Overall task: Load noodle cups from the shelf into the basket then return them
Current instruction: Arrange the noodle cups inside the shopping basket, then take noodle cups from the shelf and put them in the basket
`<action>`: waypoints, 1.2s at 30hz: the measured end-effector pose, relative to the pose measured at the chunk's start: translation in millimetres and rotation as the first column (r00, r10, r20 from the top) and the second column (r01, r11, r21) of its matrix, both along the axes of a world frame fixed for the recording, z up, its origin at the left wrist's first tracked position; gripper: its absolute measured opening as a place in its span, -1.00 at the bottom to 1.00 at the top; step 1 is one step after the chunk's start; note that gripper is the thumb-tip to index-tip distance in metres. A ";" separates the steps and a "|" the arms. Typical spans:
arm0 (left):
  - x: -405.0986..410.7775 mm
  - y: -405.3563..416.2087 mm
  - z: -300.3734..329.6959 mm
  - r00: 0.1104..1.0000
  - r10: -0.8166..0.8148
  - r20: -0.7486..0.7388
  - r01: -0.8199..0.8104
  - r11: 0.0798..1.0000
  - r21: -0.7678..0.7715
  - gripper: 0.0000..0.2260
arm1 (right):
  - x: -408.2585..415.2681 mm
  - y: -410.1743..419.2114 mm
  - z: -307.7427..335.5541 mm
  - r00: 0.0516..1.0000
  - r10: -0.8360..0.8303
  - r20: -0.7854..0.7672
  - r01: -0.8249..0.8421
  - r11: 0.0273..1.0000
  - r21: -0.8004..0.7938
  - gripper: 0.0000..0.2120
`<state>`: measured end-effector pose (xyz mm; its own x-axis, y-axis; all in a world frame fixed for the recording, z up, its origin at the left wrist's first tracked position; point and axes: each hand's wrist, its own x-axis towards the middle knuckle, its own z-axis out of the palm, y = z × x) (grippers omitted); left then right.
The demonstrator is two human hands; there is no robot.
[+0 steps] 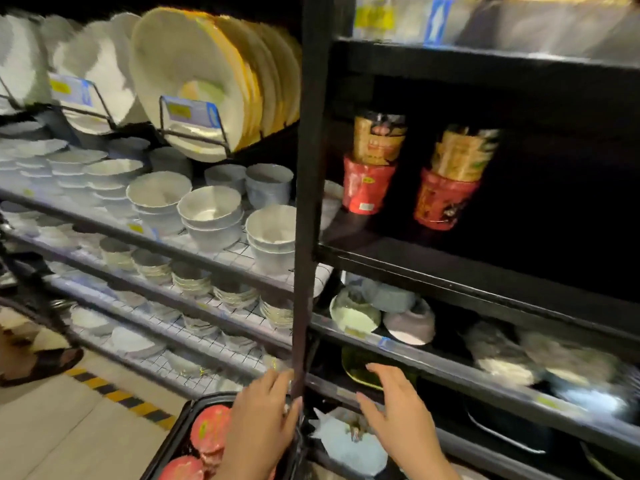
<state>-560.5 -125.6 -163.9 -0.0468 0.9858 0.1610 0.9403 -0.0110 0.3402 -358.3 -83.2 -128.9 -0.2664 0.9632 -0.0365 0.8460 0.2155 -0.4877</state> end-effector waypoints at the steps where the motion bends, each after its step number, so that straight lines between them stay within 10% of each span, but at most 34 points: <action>1: 6.5 6.5 6.5 1.000 -0.028 -0.001 0.028 0.999 0.028 -0.67 | 10.0 -2.5 3.7 0.999 -0.036 -0.014 0.036 0.999 0.006 -0.57; 15: 101.6 147.1 103.3 0.969 -0.193 0.157 0.132 0.934 0.331 -0.60 | 98.9 74.1 80.8 0.925 -0.276 -0.263 0.340 0.908 0.244 -0.52; 25: 99.8 278.4 136.8 0.901 0.167 0.400 -0.274 0.934 0.229 -0.61 | 115.0 212.3 116.2 0.878 -0.306 -0.368 0.405 0.885 0.231 -0.32; 36: 81.7 350.8 145.9 0.678 0.057 0.732 -0.296 0.934 0.202 -0.06 | 100.3 302.7 106.6 0.685 -0.130 -0.717 0.328 0.933 0.144 0.19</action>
<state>-478.7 225.1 -18.0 -0.4314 0.8610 0.2693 0.4124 -0.0773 0.9077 -258.0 219.6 -22.3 0.1102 0.9460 0.3048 0.3326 0.2538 -0.9083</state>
